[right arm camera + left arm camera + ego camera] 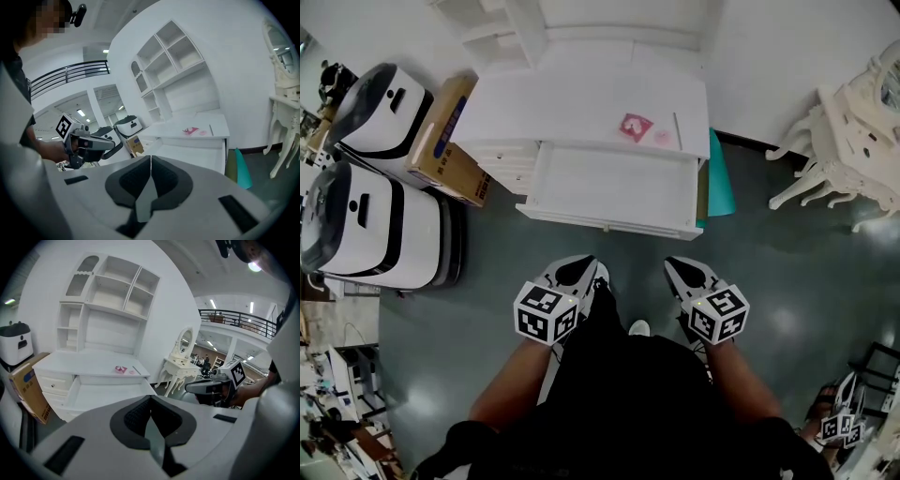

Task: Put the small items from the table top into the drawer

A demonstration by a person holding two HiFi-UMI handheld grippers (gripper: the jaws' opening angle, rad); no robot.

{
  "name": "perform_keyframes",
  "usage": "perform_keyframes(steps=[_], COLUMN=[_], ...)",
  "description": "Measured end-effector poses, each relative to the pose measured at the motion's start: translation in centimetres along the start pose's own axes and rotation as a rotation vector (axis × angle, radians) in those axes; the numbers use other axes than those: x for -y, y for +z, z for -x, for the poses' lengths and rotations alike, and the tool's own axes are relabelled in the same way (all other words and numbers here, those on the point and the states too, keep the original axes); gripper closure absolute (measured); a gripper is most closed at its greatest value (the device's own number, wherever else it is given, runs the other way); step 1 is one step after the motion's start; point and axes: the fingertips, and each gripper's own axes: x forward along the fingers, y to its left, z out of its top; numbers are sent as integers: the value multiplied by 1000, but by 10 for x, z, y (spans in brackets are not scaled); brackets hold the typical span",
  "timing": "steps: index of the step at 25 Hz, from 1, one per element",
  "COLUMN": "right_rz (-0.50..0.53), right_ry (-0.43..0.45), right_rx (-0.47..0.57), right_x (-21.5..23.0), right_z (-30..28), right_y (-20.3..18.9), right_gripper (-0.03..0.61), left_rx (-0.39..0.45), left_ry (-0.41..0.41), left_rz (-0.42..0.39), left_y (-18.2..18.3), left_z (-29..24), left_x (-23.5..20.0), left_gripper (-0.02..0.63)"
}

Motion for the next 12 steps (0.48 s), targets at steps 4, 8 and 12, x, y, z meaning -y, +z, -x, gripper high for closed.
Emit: perform_keyframes(steps=[4, 8, 12], right_rz=[-13, -22, -32], right_ry=[-23, -52, -95], right_rx=[-19, -28, -29], right_x=[11, 24, 37], right_z=[-27, -58, -88], right_y=[11, 30, 52], right_gripper=[551, 551, 551], left_rx=[-13, -22, -27], left_ry=[-11, -32, -72], left_rz=[2, 2, -12], left_y=[13, 34, 61], left_z=[-12, -30, -47], left_x=[-27, -57, -84], left_gripper=[604, 604, 604])
